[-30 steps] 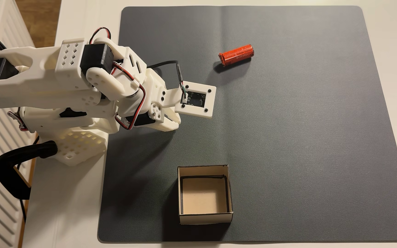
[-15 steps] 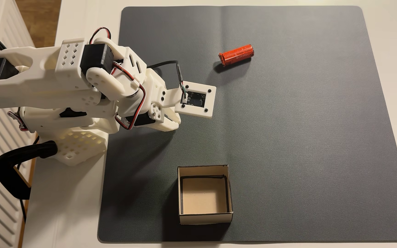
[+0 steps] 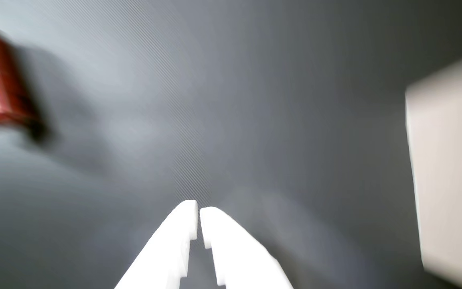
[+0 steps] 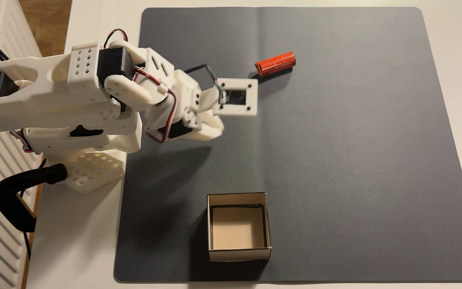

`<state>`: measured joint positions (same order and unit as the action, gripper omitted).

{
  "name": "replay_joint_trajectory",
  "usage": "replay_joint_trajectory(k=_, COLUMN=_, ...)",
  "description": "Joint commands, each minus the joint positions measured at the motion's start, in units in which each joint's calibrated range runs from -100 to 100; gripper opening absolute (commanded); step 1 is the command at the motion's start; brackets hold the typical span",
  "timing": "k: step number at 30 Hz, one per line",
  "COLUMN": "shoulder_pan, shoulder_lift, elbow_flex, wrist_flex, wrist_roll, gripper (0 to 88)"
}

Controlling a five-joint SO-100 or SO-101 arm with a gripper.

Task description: Pick the red object and place it in the box

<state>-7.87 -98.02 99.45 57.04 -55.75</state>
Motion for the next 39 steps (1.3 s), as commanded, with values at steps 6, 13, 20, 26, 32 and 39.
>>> replay_joint_trajectory(k=6, shoulder_pan=-9.9, shoulder_lift=0.3, elbow_flex=0.4, wrist_flex=-31.1, wrist_roll=-0.6, gripper=1.8)
replay_joint_trajectory(k=13, shoulder_pan=-12.5, shoulder_lift=0.4, elbow_flex=0.4, wrist_flex=-25.3, wrist_roll=-4.8, gripper=1.8)
replay_joint_trajectory(k=20, shoulder_pan=-15.1, shoulder_lift=1.8, elbow_flex=0.4, wrist_flex=-23.8, wrist_roll=-4.4, gripper=2.0)
replay_joint_trajectory(k=26, shoulder_pan=-17.8, shoulder_lift=13.2, elbow_flex=-2.6, wrist_flex=-25.1, wrist_roll=-3.5, gripper=2.7)
replay_joint_trajectory(k=32, shoulder_pan=-18.0, shoulder_lift=30.4, elbow_flex=-9.3, wrist_flex=-35.6, wrist_roll=-1.8, gripper=2.9)
replay_joint_trajectory(k=39, shoulder_pan=-18.1, shoulder_lift=52.1, elbow_flex=-21.8, wrist_flex=-42.3, wrist_roll=-1.8, gripper=12.3)
